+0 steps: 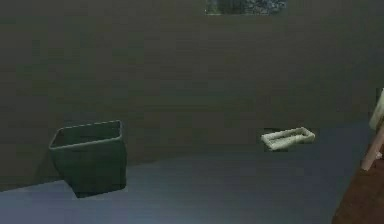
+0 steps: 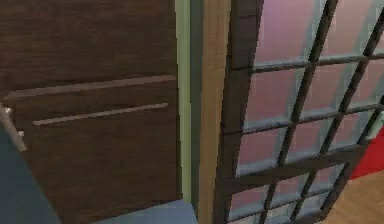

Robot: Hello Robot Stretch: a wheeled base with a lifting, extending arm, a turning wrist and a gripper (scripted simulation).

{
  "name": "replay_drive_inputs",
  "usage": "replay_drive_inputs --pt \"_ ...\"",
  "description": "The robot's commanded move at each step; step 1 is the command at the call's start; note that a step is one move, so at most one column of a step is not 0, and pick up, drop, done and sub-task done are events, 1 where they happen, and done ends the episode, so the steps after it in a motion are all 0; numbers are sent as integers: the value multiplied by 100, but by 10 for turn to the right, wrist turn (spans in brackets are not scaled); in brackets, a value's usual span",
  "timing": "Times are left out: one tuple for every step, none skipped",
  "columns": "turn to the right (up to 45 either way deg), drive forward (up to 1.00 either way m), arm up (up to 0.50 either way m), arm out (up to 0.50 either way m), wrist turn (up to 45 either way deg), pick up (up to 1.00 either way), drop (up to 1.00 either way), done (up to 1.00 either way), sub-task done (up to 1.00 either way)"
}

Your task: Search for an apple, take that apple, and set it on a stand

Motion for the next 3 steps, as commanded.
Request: replay_drive_inputs --pt "180 0 0 0 0 0 0 0 0" --pt "0 100 0 0 0 0 0 0 0" --pt "60 0 0 0 0 0 0 0 0"
